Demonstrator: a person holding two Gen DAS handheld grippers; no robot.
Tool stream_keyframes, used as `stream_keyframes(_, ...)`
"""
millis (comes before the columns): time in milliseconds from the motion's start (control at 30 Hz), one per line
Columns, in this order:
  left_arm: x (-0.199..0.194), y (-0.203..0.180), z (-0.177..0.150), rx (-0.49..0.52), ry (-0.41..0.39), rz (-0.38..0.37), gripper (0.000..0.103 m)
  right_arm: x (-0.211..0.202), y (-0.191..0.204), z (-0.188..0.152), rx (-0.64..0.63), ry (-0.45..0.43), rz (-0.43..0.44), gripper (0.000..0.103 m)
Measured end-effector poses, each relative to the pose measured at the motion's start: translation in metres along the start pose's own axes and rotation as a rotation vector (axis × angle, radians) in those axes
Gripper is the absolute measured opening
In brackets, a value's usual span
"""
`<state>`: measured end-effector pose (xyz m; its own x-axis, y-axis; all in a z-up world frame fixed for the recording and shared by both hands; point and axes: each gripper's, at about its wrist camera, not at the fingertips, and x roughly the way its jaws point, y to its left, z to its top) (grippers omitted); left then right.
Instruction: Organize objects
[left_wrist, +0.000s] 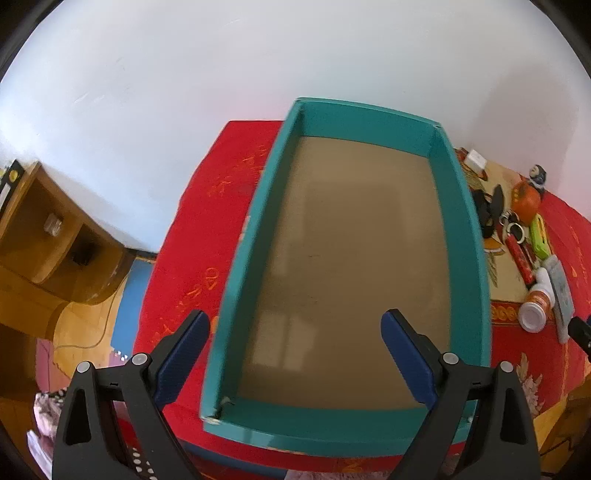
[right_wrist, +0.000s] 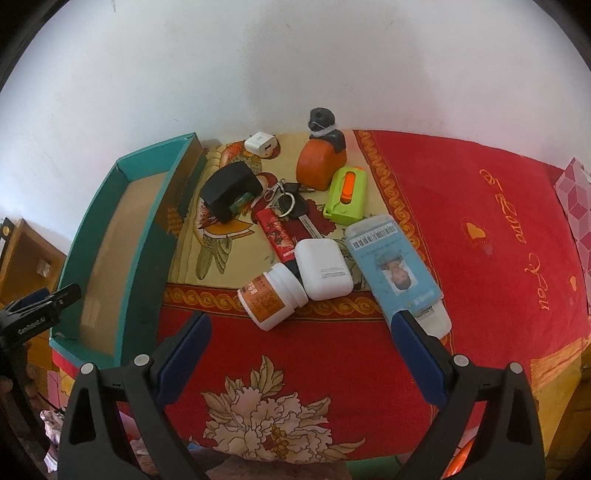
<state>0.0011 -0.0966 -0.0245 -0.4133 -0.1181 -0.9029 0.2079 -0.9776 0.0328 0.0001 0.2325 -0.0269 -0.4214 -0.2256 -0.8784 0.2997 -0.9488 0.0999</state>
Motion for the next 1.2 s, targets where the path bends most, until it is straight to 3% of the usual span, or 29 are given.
stream_keyframes(333,0.013,0.017,-0.009,-0.015,0.027,0.012,0.095,0.009,-0.007,0.003,0.035,0.01,-0.028,0.099)
stream_keyframes(467,0.021,0.017,-0.015,0.003,0.052,0.008,0.087,0.014,-0.008,0.002,0.051,0.023,-0.036,0.099)
stream_keyframes(633,0.03,0.021,-0.019,0.019,0.068,-0.001,0.084,0.015,-0.006,-0.001,0.059,0.03,-0.042,0.099)
stream_keyframes(833,0.039,0.026,-0.023,0.033,0.102,-0.04,0.065,0.013,-0.003,-0.005,0.071,0.036,-0.058,0.099)
stream_keyframes(900,0.041,0.027,-0.025,0.035,0.113,-0.058,0.049,0.011,-0.003,-0.006,0.078,0.037,-0.065,0.099)
stream_keyframes(1200,0.037,0.033,-0.028,0.074,0.107,-0.074,0.031,0.006,0.002,-0.012,0.095,0.032,-0.083,0.099)
